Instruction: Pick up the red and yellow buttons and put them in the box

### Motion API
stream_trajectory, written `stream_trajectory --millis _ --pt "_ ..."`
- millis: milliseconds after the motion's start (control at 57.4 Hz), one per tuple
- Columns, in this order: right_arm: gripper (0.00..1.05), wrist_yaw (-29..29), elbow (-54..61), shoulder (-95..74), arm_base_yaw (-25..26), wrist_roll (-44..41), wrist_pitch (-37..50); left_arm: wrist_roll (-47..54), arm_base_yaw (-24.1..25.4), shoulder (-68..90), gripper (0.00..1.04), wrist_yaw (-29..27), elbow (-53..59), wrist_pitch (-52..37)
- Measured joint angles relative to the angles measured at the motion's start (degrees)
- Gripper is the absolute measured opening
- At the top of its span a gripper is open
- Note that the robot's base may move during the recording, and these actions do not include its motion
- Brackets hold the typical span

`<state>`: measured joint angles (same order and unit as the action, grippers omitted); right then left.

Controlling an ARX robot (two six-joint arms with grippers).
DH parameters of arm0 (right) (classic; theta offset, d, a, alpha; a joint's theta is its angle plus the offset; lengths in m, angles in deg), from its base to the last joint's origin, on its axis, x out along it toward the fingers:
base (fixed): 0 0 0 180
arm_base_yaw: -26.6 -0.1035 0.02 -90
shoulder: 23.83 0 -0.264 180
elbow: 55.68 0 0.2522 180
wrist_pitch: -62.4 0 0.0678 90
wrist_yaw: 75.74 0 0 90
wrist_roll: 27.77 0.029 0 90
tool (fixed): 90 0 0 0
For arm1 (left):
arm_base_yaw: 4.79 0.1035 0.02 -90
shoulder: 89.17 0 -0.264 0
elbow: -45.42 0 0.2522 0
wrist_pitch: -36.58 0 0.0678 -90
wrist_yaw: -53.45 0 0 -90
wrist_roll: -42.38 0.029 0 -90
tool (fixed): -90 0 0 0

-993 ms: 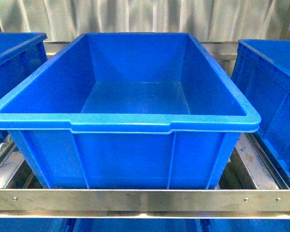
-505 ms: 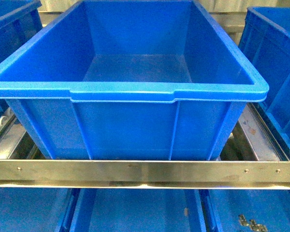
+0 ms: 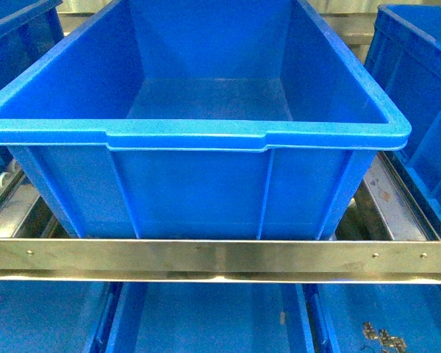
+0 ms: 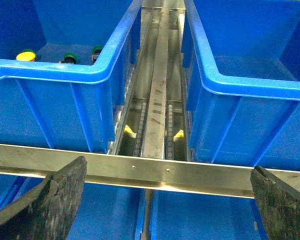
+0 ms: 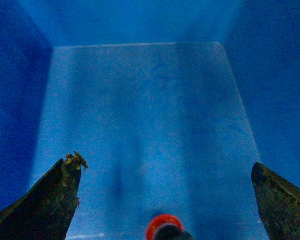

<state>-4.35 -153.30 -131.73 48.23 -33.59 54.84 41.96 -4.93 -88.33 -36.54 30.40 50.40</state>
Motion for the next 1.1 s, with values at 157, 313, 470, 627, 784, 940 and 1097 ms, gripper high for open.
stream_trajectory --millis 157,313,470,627,784,940,1097 --pt "0.99 -7.8 9.1 15.0 0.2 7.8 3.4 0.0 0.0 0.0 0.97 0.0 0.0 0.0" --pt "0.99 -11.5 19.0 26.6 1.8 14.5 6.1 0.0 0.0 0.0 0.97 0.0 0.0 0.0" --pt "0.99 -13.1 25.6 33.8 4.2 22.3 8.0 0.0 0.0 0.0 0.97 0.0 0.0 0.0" --pt "0.99 -15.9 29.5 41.0 5.8 30.0 11.1 0.0 0.0 0.0 0.97 0.0 0.0 0.0" --pt "0.87 -8.3 33.5 48.4 3.6 25.8 6.1 0.0 0.0 0.0 0.97 0.0 0.0 0.0" --pt "0.61 -0.7 46.8 56.1 -1.6 11.7 9.1 0.0 0.0 0.0 0.97 0.0 0.0 0.0" --pt "0.35 3.4 56.5 61.5 -5.9 7.6 12.4 0.0 0.0 0.0 0.97 0.0 0.0 0.0"
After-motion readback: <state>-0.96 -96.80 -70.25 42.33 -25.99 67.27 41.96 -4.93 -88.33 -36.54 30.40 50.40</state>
